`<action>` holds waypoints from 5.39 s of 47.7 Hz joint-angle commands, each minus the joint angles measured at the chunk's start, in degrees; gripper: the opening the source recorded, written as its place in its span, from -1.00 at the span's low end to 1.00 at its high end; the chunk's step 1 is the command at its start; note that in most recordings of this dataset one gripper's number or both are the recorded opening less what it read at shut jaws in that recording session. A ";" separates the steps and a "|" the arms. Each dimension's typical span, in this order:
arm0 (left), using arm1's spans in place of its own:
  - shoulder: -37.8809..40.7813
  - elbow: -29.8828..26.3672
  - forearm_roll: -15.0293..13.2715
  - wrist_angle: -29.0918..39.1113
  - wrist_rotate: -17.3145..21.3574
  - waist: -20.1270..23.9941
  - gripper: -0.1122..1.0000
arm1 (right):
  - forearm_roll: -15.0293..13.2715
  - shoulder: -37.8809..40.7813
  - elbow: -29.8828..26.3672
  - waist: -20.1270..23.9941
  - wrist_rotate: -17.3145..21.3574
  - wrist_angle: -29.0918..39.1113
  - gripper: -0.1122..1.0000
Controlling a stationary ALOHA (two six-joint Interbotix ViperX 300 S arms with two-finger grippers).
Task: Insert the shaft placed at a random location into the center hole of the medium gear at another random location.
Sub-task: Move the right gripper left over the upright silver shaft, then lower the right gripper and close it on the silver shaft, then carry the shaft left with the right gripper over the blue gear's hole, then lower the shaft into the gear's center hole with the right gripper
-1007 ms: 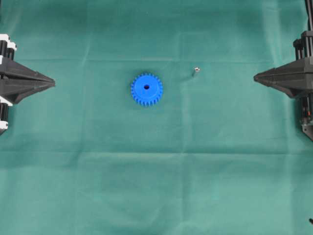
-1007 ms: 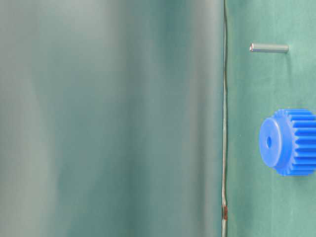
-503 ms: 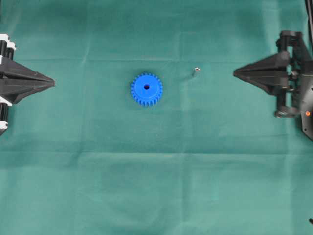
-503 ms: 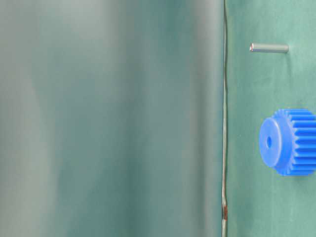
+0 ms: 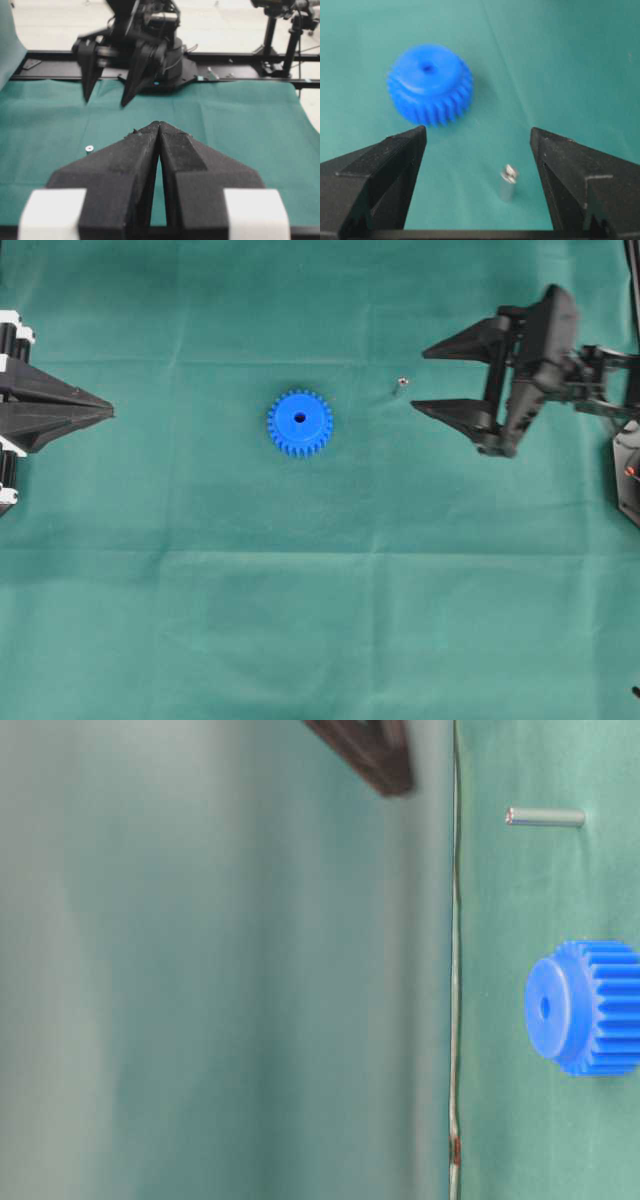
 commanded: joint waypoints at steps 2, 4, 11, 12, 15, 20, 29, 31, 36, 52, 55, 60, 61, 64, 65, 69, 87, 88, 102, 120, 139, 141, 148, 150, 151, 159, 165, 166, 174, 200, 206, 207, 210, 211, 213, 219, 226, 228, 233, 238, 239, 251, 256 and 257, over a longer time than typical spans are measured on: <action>0.62 -1.32 0.09 -0.26 -0.09 -0.09 -0.80 | 0.09 4.66 -2.02 -1.49 -0.44 -3.34 0.77; 0.62 -1.32 0.09 -0.26 -0.09 -0.09 -0.80 | 0.09 6.77 -2.37 -1.93 -0.44 -4.31 0.77; 0.79 -1.23 0.09 -0.35 -0.18 0.00 -0.80 | 0.09 11.60 -3.34 -2.72 -0.44 -5.54 0.77; 0.88 -1.23 0.09 -0.35 -0.18 -0.09 -0.80 | 0.09 12.22 -3.43 -2.81 -0.44 -5.63 0.77; 0.88 -1.23 0.09 -0.26 -0.18 0.00 -0.80 | 0.09 13.89 -3.78 -2.90 -0.44 -6.06 0.77; 0.97 -1.23 0.09 -0.26 -0.18 -0.09 -0.80 | 0.09 15.73 -4.22 -2.90 -0.44 -6.50 0.77; 0.97 -1.23 0.09 -0.26 -0.35 0.00 -0.80 | 0.09 16.00 -4.04 -2.90 -0.44 -6.59 0.74; 0.97 -1.32 0.09 -0.26 -0.53 -0.09 -0.80 | 0.09 16.00 -3.96 -2.90 -0.44 -6.59 0.71; 0.97 -1.23 0.09 -0.09 -0.70 -0.09 -0.80 | 0.18 16.00 -3.96 -2.90 -0.44 -6.59 0.64; 0.97 -1.23 0.09 0.00 -0.62 0.00 -0.80 | 0.26 16.00 -4.04 -2.90 -0.44 -6.50 -0.56; 0.97 -1.32 0.09 0.00 -0.62 0.00 -0.80 | 0.26 16.00 -4.04 -2.90 -0.44 -6.50 -0.57; 0.97 -1.23 0.09 0.09 -0.62 -0.09 -0.80 | 0.26 16.00 -4.04 -2.90 -0.44 -6.50 -0.57; 0.97 -1.23 0.09 0.18 -0.62 -0.09 -0.80 | 0.26 16.00 -4.13 -2.90 -0.44 -6.42 -0.57; 0.97 -1.23 0.09 0.26 -0.62 -0.09 -0.80 | 0.26 15.91 -4.13 -2.90 -0.44 -6.42 -0.57; 0.97 -1.32 0.09 0.26 -0.62 -0.09 -0.80 | 0.26 15.82 -4.22 -2.90 -0.44 -6.33 -0.57; 0.97 -1.32 0.09 0.35 -0.62 0.00 -0.80 | 0.26 14.85 -4.39 -2.90 -0.26 -5.89 -0.57; 0.88 -1.41 0.09 0.26 -0.62 0.00 -0.80 | 0.18 1.23 -7.03 -2.90 -0.35 8.79 -0.57; 0.88 -1.41 0.09 0.26 -0.62 -0.09 -0.80 | 0.18 0.70 -7.03 -2.90 -0.35 9.23 -0.57; 0.97 -1.32 0.09 0.26 -0.62 0.00 -0.80 | 0.26 -0.18 -7.03 -2.55 0.09 9.67 -0.57; 0.97 -1.32 0.09 0.35 -0.62 0.00 -0.80 | 0.26 6.77 -13.97 1.23 0.79 7.82 -0.57; 0.97 -1.32 0.09 0.35 -0.62 -0.09 -0.80 | 0.26 15.56 -23.99 5.01 0.70 7.82 -0.57; 0.97 -1.23 0.09 0.35 -0.62 0.00 -0.80 | 0.26 16.08 -24.61 5.36 0.70 7.91 -0.57; 0.97 -1.32 0.09 0.35 -0.62 0.00 -0.80 | 0.26 17.31 -25.93 5.80 0.70 7.82 -0.57; 0.97 -1.32 0.09 0.26 -0.62 0.00 -0.80 | 0.26 17.58 -26.28 5.89 0.70 7.82 -0.57; 0.97 -1.32 0.09 0.35 -0.62 0.00 -0.80 | 0.26 17.67 -26.37 5.98 0.70 7.91 -0.57; 0.97 -1.32 0.09 0.26 -0.62 -0.09 -0.80 | 0.26 18.54 -27.33 6.33 0.70 7.82 -0.57; 0.97 -1.23 0.09 0.35 -0.62 0.00 -0.80 | 0.26 19.16 -27.77 6.42 0.70 7.82 -0.57; 0.97 -1.32 0.09 0.35 -0.62 -0.09 -0.79 | 0.26 19.25 -27.86 6.42 0.70 7.82 -0.57; 0.97 -1.23 0.09 0.35 -0.62 0.00 -0.80 | 0.26 20.74 -28.30 6.42 0.70 7.47 -0.57; 0.97 -1.32 0.09 0.70 -0.62 -0.09 -0.80 | 0.62 24.43 -28.48 6.42 0.70 6.06 -0.57; 0.97 -1.32 0.09 0.70 -0.62 0.00 -0.80 | 0.62 24.35 -28.39 6.42 0.70 5.71 -0.57; 0.97 -1.32 0.09 0.70 -0.62 0.00 -0.80 | 0.62 24.35 -28.48 6.33 0.70 5.71 -0.57; 0.97 -1.32 0.09 0.70 -0.62 -0.09 -0.80 | 0.53 24.08 -28.48 6.06 0.70 5.71 -0.57; 0.97 -1.32 0.09 0.70 -0.62 0.00 -0.80 | 0.62 23.91 -28.48 5.98 0.70 5.71 -0.57; 0.97 -1.32 0.09 0.70 -0.62 0.00 -0.80 | 0.53 23.55 -28.48 5.89 0.70 5.71 -0.57; 0.97 -1.32 0.09 1.05 -0.62 0.00 -0.80 | 0.44 22.41 -28.39 5.89 0.53 5.71 -0.57; 0.97 -1.32 0.09 1.14 -0.62 0.00 -0.80 | 0.44 21.97 -28.21 5.89 0.53 5.71 -0.57; 0.97 -1.32 0.09 1.14 -0.62 0.00 -0.80 | 0.44 21.97 -28.13 5.89 0.53 5.71 -0.57; 0.97 -1.32 0.09 1.14 -0.62 0.00 -0.80 | 0.44 21.97 -28.13 5.98 0.62 5.71 -0.57; 0.97 -1.32 0.09 1.14 -0.62 0.00 -0.80 | 0.44 21.97 -27.95 6.06 0.62 5.71 -0.57; 0.97 -1.32 0.09 1.14 -0.62 0.00 -0.80 | 0.53 21.97 -27.95 6.06 0.62 5.71 -0.57; 0.97 -1.32 0.09 1.14 -0.62 -0.09 -0.80 | 0.53 22.32 -27.25 6.24 0.79 5.19 -0.57; 0.97 -1.32 0.09 1.14 -0.62 0.00 -0.80 | 0.62 23.12 -27.25 6.42 0.79 4.48 -0.57; 0.97 -1.32 0.09 1.14 -0.62 0.00 -0.80 | 0.62 23.29 -27.33 6.42 0.79 4.31 -0.57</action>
